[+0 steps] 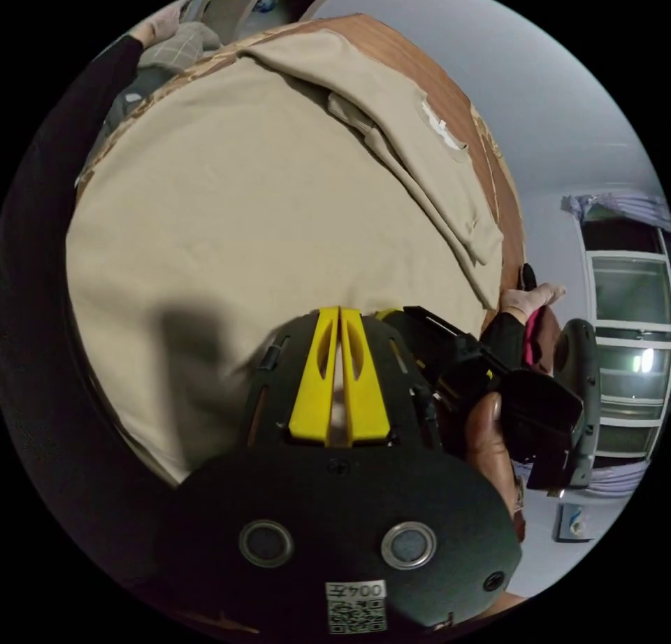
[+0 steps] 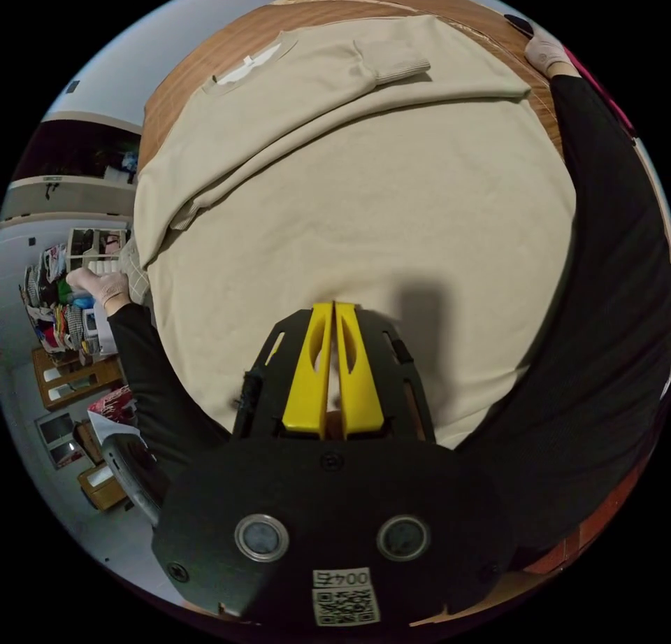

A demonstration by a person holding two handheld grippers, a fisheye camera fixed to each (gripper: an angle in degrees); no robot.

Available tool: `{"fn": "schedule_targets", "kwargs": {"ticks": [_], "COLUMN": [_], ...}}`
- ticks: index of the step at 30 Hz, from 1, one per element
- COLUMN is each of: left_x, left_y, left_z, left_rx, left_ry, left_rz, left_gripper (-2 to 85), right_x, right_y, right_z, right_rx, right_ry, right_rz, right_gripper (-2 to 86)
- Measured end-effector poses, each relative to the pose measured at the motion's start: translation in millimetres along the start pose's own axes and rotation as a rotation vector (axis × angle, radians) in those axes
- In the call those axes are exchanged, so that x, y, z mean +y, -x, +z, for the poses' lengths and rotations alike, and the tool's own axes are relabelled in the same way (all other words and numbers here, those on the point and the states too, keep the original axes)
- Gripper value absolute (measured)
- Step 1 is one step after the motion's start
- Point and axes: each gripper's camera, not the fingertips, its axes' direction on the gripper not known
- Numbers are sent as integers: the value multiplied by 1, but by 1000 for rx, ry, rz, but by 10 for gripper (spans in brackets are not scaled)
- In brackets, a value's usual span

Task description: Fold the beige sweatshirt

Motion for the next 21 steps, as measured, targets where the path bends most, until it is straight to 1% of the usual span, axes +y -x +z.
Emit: {"fn": "schedule_targets", "kwargs": {"ticks": [2, 7, 11, 12, 13, 14, 15, 16, 19, 21], "left_x": [-3, -15, -27, -28, -32, -35, -36, -36, -39, -45], "left_y": [10, 19, 33, 36, 41, 51, 56, 58, 45, 44], "left_z": [-6, -26, -42, -44, -38, -29, -27, -29, -43, -45], "left_rx": [51, 45, 107, 135, 263, 350, 374, 370, 255, 237], "left_ry": [12, 28, 76, 87, 171, 240, 245, 233, 190, 199], "left_rz": [0, 31, 31, 34, 52, 4, -22, -19, 63, 67], "left_gripper": [2, 2, 2, 2, 2, 2, 2, 2, 2, 2], "right_x": [-2, -3, -4, -4, -4, -3, -2, -2, -1, -5], "right_y": [2, 8, -6, -9, -16, -24, -26, -30, -32, -31], "right_z": [-2, -5, -9, -10, -11, -13, -13, -14, -14, -14], "right_rx": [9, 50, -1, -18, -51, -80, -91, -104, -114, -112], "right_ry": [-4, -12, -11, -13, -19, -45, -47, -55, -57, -41], "right_rz": [-10, -23, 14, 23, 38, 54, 55, 55, 38, 49], "right_gripper": [-7, -8, -8, -8, -8, -8, -8, -8, -8, -8]}}
